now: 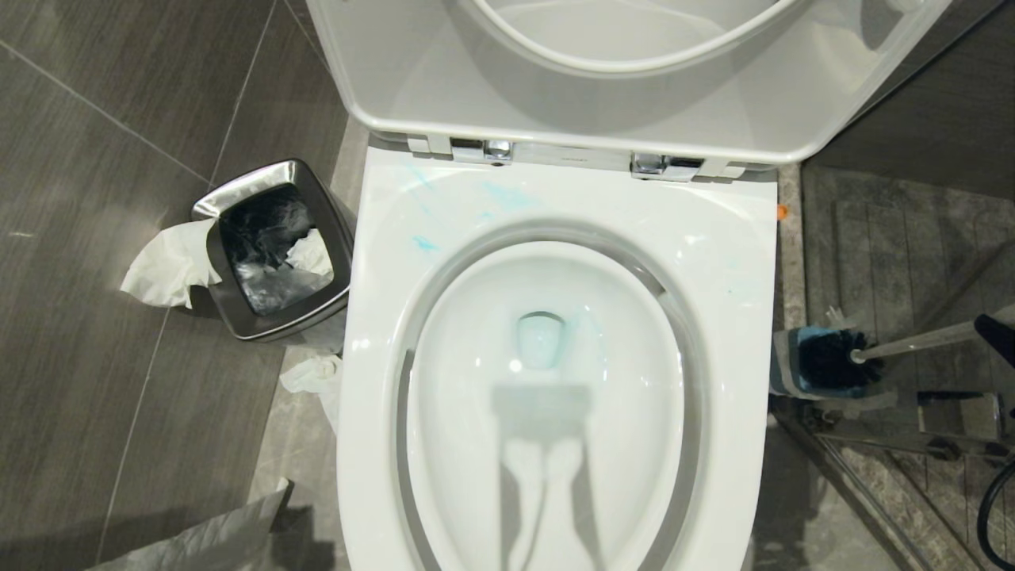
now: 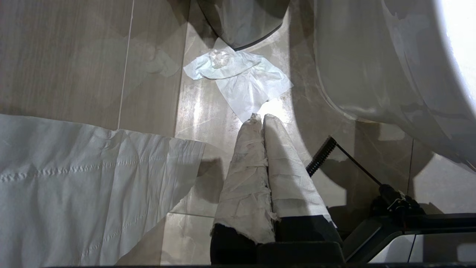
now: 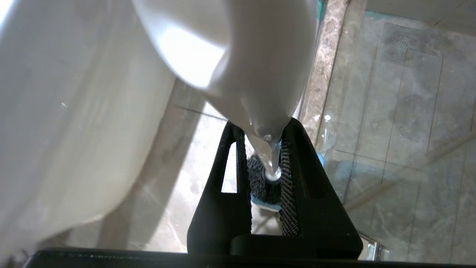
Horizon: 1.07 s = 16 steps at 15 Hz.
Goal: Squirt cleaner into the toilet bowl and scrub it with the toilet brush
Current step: Scrub the toilet bowl
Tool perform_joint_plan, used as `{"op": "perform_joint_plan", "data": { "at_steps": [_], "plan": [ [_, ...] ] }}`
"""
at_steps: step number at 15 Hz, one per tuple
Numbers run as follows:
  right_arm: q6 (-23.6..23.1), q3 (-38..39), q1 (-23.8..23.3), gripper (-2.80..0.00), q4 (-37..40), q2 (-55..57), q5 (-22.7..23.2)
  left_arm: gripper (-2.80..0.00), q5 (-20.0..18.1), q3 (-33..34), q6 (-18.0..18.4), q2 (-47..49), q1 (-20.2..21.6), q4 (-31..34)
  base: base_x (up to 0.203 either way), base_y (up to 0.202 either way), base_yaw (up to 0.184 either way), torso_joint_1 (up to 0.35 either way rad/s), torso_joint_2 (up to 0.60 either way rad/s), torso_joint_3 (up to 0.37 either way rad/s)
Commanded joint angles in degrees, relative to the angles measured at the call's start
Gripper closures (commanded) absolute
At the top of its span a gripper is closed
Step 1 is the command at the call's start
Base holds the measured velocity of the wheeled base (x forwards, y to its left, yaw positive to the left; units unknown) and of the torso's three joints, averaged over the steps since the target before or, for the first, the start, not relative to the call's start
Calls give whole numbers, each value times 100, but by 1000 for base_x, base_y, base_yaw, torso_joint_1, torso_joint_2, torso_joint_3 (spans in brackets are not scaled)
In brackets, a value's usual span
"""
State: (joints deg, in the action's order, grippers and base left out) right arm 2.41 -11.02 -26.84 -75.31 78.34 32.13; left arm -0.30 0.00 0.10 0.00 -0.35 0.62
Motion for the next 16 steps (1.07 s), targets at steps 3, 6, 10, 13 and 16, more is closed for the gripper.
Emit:
{"op": "perform_joint_plan", "data": {
  "at_steps": [3,6,10,13,16],
  "plan": [
    [167,-1189,-5,0,2286,-1290,19,0,-5,0,-1,0,0,-1,0,0,0,0,0,0],
    [197,-1830,-1,0,3163,-1623,55,0,-5,0,-1,3,-4,-1,0,0,0,0,0,0],
    [199,-2636,-5,0,4063,-1915,42,0,3,0,-1,0,0,-1,0,0,0,0,0,0],
    [204,-3771,0,0,6176,-2374,73,0,1,0,-1,4,-3,-1,0,0,0,0,0,0],
    [179,-4594,30,0,7679,-2654,177,0,-5,0,-1,9,0,-1,0,0,0,0,0,0]
  ]
}}
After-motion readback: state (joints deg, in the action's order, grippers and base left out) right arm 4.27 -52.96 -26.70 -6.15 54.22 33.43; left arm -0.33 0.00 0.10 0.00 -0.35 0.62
